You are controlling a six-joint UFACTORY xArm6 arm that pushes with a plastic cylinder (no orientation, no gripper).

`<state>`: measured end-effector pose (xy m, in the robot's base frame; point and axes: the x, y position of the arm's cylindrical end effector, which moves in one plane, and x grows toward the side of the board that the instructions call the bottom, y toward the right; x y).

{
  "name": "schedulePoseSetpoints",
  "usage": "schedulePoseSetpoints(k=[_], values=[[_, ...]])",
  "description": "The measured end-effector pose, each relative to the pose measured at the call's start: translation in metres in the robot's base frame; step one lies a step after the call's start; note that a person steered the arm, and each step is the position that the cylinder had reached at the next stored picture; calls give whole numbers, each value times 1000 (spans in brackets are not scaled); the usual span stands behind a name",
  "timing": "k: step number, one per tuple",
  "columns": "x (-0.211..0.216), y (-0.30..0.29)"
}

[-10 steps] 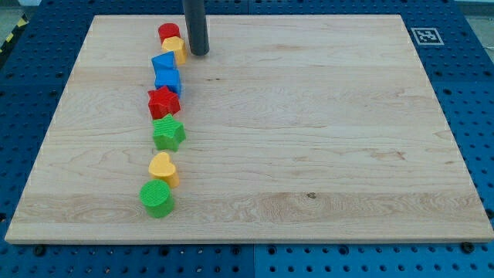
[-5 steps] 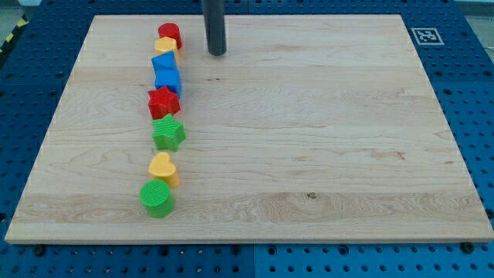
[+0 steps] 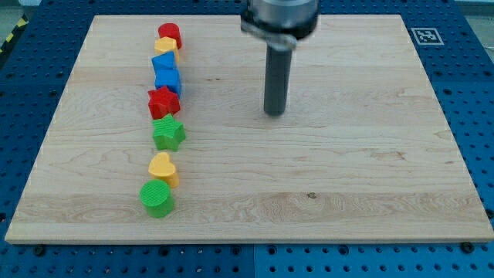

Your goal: Move the yellow hexagon slightly to the left

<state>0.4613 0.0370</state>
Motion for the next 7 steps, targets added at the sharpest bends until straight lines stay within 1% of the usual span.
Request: schedulePoseSetpoints(k=[1, 2, 3, 4, 5, 7], values=[[60, -9], [59, -9], [43, -28], [39, -66], [39, -89], [35, -90]])
